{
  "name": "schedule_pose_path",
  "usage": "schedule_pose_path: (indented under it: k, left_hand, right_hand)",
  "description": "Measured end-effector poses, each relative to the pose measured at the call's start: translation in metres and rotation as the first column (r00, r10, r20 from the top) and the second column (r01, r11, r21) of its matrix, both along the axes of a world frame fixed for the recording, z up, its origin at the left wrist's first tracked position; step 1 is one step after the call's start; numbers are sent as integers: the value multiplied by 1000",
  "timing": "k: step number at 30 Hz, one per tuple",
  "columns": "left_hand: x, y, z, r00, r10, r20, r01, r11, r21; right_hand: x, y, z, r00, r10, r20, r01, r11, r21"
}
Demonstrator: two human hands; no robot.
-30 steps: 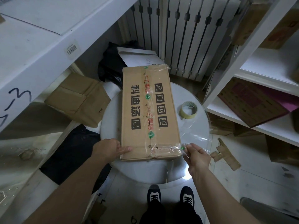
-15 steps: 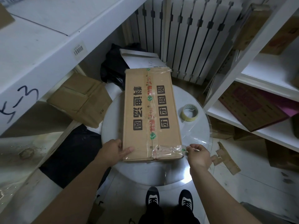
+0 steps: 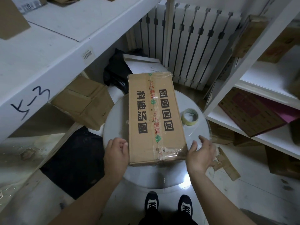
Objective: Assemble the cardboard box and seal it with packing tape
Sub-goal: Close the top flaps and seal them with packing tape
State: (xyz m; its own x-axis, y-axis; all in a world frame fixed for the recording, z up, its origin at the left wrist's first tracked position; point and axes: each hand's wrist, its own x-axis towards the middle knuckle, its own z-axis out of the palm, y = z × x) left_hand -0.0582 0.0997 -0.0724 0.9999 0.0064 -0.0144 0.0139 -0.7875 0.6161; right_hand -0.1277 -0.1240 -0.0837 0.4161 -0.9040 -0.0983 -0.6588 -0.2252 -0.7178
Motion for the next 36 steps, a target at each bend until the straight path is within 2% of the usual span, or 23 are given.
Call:
schedule_pose_path:
  k: [2,4,7,9,13,16,19,23,25,27,30,34,36]
  left_hand:
    - [-13,-17,-4,998,62,13,-60,994,-88]
    - [-27,-32,-7,991,132,-18,-134,983,-129]
    - [-42,-53,-5,979,178,-105,-187,978,-92]
    - [-43,-63,-8,957,194,-217,-215,973,-80]
    - [-32,-60,-22,862,253,-439,-302,952,-46]
    - [-25,-49,-26,845,178,-504,-260,961,-97]
    - [-18,-41,-26,797,118,-592,-299,929,-218]
    - [-6,-37,-28,686,59,-725,-432,835,-340]
    - [-2,-33,-31,629,1,-777,-553,704,-446]
    - [1,-30,-30,588,-101,-803,-601,610,-516]
    - [8,-26,-32,551,-225,-804,-572,599,-560]
    - [18,-22,-48,509,-297,-808,-570,587,-574]
    - [20,-22,-50,519,-308,-798,-565,576,-590]
  right_hand:
    - [-2,12,3,991,127,35,-125,991,-58]
    - [-8,25,4,969,247,13,-246,968,-51]
    - [-14,41,-7,932,357,-60,-358,934,-7]
    - [-17,46,-13,904,406,-132,-409,912,4]
    - [-16,43,-14,941,312,-135,-296,947,127]
    - [-20,31,-19,924,358,-133,-346,932,110]
    - [-19,13,-12,941,323,-99,-290,923,253]
    - [-14,-6,-12,942,327,-71,-245,818,521]
    - [-11,-16,-14,942,335,-25,-244,735,633]
    - [-8,-24,-17,938,343,50,-264,611,746]
    - [-5,-32,-20,907,413,83,-275,432,859]
    - [-3,-38,-27,889,453,69,-260,375,890]
    - [-2,-38,-28,887,456,71,-263,374,890]
